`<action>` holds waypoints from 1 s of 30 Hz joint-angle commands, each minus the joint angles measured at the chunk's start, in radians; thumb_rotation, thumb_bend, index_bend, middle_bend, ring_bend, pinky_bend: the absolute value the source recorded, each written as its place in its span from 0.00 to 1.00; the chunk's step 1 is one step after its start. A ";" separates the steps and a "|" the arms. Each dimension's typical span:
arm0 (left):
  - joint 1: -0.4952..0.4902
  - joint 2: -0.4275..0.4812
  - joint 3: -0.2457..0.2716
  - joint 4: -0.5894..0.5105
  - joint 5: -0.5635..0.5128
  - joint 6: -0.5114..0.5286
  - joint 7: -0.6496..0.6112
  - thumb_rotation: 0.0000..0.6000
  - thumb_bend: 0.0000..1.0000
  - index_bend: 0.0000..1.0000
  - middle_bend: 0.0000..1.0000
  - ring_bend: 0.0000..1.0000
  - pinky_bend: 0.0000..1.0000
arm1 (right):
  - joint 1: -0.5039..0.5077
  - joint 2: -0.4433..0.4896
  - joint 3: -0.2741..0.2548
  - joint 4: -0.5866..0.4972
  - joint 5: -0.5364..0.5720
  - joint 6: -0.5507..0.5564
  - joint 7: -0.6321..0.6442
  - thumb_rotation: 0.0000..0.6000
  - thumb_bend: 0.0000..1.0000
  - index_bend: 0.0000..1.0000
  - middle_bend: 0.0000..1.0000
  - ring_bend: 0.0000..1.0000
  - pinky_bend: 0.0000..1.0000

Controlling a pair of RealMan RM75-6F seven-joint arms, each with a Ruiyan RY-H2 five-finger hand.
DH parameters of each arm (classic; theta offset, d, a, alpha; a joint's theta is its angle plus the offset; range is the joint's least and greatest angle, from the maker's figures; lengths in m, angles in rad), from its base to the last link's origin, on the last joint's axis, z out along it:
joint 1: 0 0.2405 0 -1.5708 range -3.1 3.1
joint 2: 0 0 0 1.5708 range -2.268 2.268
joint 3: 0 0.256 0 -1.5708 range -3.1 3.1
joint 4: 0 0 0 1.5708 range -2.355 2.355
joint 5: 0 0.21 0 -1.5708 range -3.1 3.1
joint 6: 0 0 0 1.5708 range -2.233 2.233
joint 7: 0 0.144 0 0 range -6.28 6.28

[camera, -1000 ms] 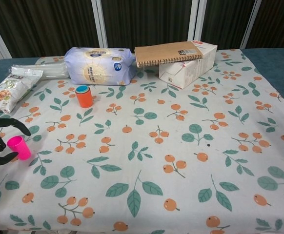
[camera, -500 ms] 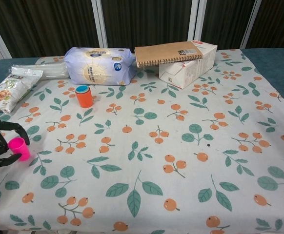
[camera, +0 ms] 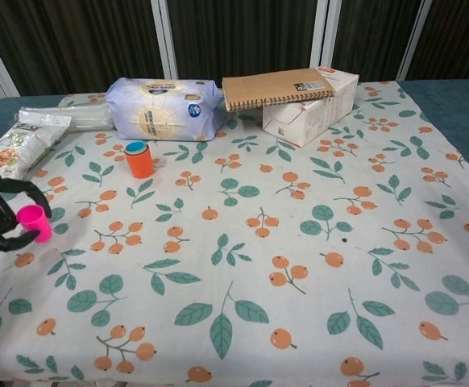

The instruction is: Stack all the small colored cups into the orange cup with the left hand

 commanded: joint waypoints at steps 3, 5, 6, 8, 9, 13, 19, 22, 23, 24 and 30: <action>-0.096 -0.018 -0.152 -0.034 -0.042 -0.006 -0.007 1.00 0.42 0.58 1.00 1.00 1.00 | 0.003 -0.005 0.000 0.000 0.003 -0.008 -0.009 1.00 0.21 0.00 0.00 0.00 0.00; -0.152 -0.049 -0.222 -0.019 -0.086 -0.025 0.006 1.00 0.42 0.59 1.00 1.00 1.00 | 0.003 -0.007 0.001 0.000 0.006 -0.010 -0.014 1.00 0.21 0.00 0.00 0.00 0.00; -0.177 -0.066 -0.248 -0.006 -0.104 -0.032 0.010 1.00 0.42 0.59 1.00 1.00 1.00 | 0.003 -0.008 0.002 0.000 0.007 -0.011 -0.016 1.00 0.21 0.00 0.00 0.00 0.00; -0.234 -0.110 -0.299 0.040 -0.150 -0.055 0.025 1.00 0.42 0.59 1.00 1.00 1.00 | 0.004 -0.009 0.006 0.001 0.015 -0.012 -0.017 1.00 0.21 0.00 0.00 0.00 0.00; -0.258 -0.130 -0.316 0.063 -0.171 -0.068 0.029 1.00 0.42 0.59 1.00 1.00 1.00 | 0.005 -0.009 0.008 0.001 0.019 -0.013 -0.017 1.00 0.21 0.00 0.00 0.00 0.00; -0.343 -0.210 -0.348 0.197 -0.243 -0.119 0.065 1.00 0.42 0.59 1.00 1.00 1.00 | 0.008 -0.010 0.018 0.001 0.040 -0.022 -0.019 1.00 0.21 0.00 0.00 0.00 0.00; -0.410 -0.302 -0.356 0.373 -0.293 -0.167 0.058 1.00 0.42 0.59 1.00 1.00 1.00 | 0.013 -0.007 0.024 0.003 0.058 -0.036 -0.013 1.00 0.21 0.00 0.00 0.00 0.00; -0.429 -0.329 -0.358 0.443 -0.306 -0.184 0.047 1.00 0.42 0.59 1.00 1.00 1.00 | 0.014 -0.007 0.025 0.004 0.062 -0.039 -0.015 1.00 0.21 0.00 0.00 0.00 0.00; -0.433 -0.334 -0.359 0.459 -0.308 -0.188 0.044 1.00 0.42 0.59 1.00 1.00 1.00 | 0.015 -0.007 0.024 0.004 0.062 -0.041 -0.015 1.00 0.21 0.00 0.00 0.00 0.00; -0.437 -0.338 -0.360 0.478 -0.311 -0.193 0.040 1.00 0.42 0.59 1.00 1.00 1.00 | 0.016 -0.007 0.024 0.004 0.063 -0.043 -0.016 1.00 0.21 0.00 0.00 0.00 0.00; -0.439 -0.340 -0.358 0.499 -0.311 -0.200 0.024 1.00 0.42 0.59 1.00 1.00 1.00 | 0.017 -0.010 0.026 0.004 0.066 -0.046 -0.021 1.00 0.21 0.00 0.00 0.00 0.00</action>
